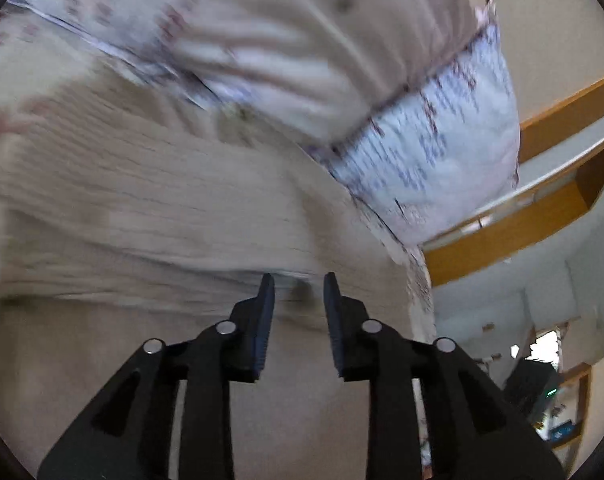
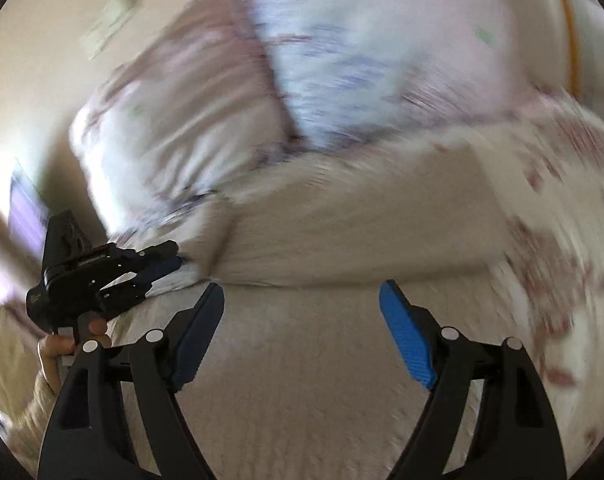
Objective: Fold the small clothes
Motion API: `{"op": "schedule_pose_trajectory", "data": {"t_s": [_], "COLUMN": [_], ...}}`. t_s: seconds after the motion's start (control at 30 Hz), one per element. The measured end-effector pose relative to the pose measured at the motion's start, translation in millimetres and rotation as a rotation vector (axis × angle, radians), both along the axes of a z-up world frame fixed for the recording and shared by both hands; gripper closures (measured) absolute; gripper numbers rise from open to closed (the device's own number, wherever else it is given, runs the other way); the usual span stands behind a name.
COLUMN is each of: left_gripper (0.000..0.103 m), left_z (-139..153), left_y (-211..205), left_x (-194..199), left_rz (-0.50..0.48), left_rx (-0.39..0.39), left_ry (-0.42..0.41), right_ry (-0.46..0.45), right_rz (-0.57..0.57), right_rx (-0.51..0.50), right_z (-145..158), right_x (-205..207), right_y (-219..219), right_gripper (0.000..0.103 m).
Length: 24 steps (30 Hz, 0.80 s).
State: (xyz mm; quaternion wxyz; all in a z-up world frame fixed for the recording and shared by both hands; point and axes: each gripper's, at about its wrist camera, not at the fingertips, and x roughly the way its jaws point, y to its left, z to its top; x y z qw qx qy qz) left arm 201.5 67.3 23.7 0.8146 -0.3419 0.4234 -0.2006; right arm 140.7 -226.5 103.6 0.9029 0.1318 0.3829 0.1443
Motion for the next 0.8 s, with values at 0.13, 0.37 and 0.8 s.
{"op": "schedule_pose_trajectory", "data": {"t_s": [0.13, 0.37, 0.8], "left_gripper": [0.078, 0.082, 0.100], "left_z": [-9, -28, -45], "left_y": [54, 102, 118], "left_x": [-25, -43, -47], "left_rz": [0.125, 0.238, 0.259], "left_rx": [0.050, 0.038, -0.023], "left_ry": [0.023, 0.072, 0.100], "right_ry": [-0.110, -0.102, -0.063], "right_rz": [0.247, 0.525, 0.469], "right_rx": [-0.135, -0.264, -0.460], "right_z": [20, -8, -67], "right_x": [20, 63, 89], "right_y": [74, 195, 241], "right_gripper": [0.032, 0.050, 0.079]}}
